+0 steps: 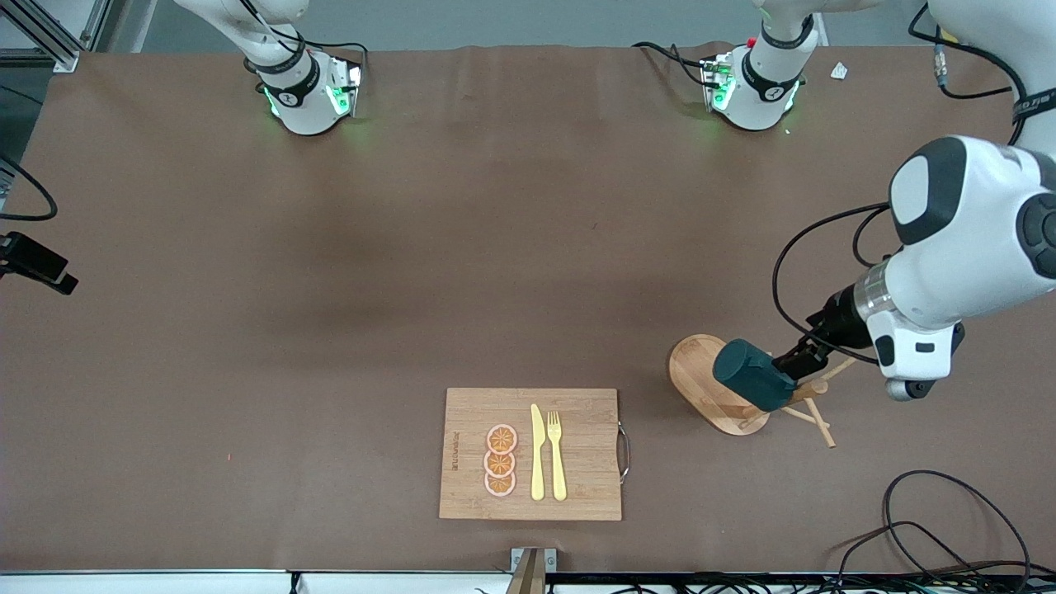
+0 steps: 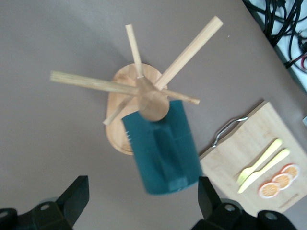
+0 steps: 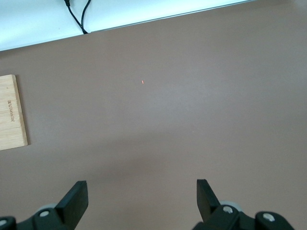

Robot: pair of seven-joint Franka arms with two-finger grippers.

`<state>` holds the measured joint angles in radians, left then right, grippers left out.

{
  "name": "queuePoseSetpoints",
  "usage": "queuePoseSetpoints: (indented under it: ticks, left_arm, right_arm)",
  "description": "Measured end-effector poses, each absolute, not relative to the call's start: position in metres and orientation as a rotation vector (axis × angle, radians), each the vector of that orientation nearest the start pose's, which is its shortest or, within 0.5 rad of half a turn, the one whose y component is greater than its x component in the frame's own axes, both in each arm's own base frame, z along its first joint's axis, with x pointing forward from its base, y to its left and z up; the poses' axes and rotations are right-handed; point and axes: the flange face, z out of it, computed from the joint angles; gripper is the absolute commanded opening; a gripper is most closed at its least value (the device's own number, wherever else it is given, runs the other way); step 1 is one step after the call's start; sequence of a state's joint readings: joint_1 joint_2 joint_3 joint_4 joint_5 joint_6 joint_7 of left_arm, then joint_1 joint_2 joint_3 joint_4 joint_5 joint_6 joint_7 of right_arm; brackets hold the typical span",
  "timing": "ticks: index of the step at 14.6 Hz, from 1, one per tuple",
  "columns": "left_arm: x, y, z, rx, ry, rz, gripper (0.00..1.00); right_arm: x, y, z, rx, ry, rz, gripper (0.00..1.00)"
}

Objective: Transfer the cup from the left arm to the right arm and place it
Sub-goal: 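Close the left gripper on the teal mug body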

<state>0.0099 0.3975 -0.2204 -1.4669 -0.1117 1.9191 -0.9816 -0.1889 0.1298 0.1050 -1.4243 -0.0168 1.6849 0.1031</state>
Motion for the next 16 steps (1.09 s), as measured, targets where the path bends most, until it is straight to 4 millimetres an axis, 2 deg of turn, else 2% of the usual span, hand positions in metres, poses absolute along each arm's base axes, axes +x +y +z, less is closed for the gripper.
queuePoseSetpoints:
  ticks: [7,12,14,16]
  left_arm:
    - [0.689,-0.126,0.415,-3.076,-1.566,0.271,1.0]
    - [0.693,-0.125,0.385,-3.052,-1.598,0.345,0.99]
    - [0.695,-0.12,0.376,-3.039,-1.612,0.364,0.94]
    - [0.696,-0.118,0.373,-3.035,-1.623,0.371,0.82]
  right_arm:
    - [0.604,-0.057,0.63,-3.123,0.294,-0.207,1.0]
    - [0.604,-0.056,0.631,-3.123,0.293,-0.209,1.0]
    - [0.604,-0.056,0.631,-3.123,0.292,-0.209,1.0]
    - [0.604,-0.056,0.631,-3.123,0.292,-0.209,1.0]
